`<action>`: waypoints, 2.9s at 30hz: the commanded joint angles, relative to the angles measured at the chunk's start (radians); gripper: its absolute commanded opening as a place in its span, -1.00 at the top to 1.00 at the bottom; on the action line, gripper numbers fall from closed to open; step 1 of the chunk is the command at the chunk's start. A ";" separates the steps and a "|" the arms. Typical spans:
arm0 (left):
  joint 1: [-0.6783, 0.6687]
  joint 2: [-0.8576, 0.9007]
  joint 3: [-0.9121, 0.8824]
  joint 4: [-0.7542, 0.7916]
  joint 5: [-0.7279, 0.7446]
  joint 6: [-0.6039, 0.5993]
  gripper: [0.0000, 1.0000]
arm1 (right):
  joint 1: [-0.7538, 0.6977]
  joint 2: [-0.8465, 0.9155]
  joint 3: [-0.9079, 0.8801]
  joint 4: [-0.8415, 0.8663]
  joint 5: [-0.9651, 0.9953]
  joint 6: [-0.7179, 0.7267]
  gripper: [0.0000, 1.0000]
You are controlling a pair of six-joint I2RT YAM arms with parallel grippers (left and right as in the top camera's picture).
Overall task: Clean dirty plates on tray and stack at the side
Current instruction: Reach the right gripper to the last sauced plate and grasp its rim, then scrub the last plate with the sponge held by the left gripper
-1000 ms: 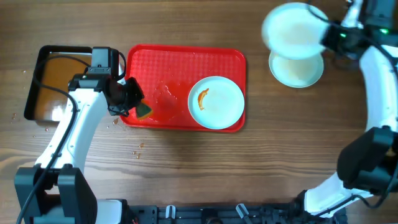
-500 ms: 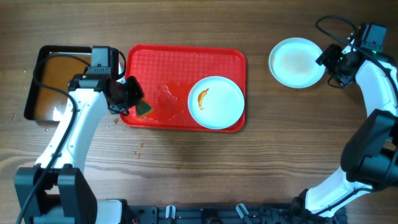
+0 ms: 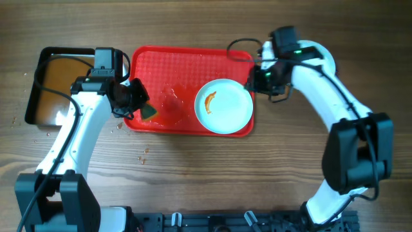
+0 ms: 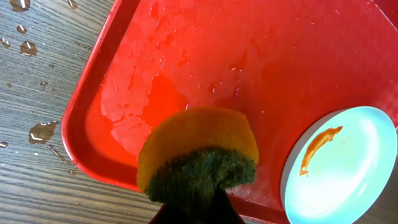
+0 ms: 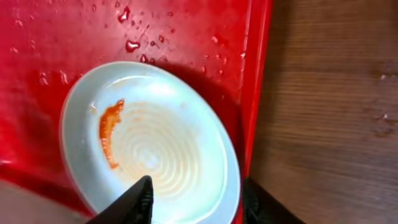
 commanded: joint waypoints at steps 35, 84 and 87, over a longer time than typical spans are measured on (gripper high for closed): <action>-0.005 -0.013 -0.006 -0.011 0.011 -0.004 0.91 | 0.200 0.158 -0.004 -0.065 -0.031 0.248 -0.33; -0.109 0.055 -0.006 0.071 -0.034 -0.001 0.91 | 0.396 0.208 -0.005 0.303 0.156 0.115 0.40; -0.109 0.095 -0.006 0.073 -0.034 0.000 0.92 | 0.396 0.208 -0.005 0.318 0.027 0.048 0.29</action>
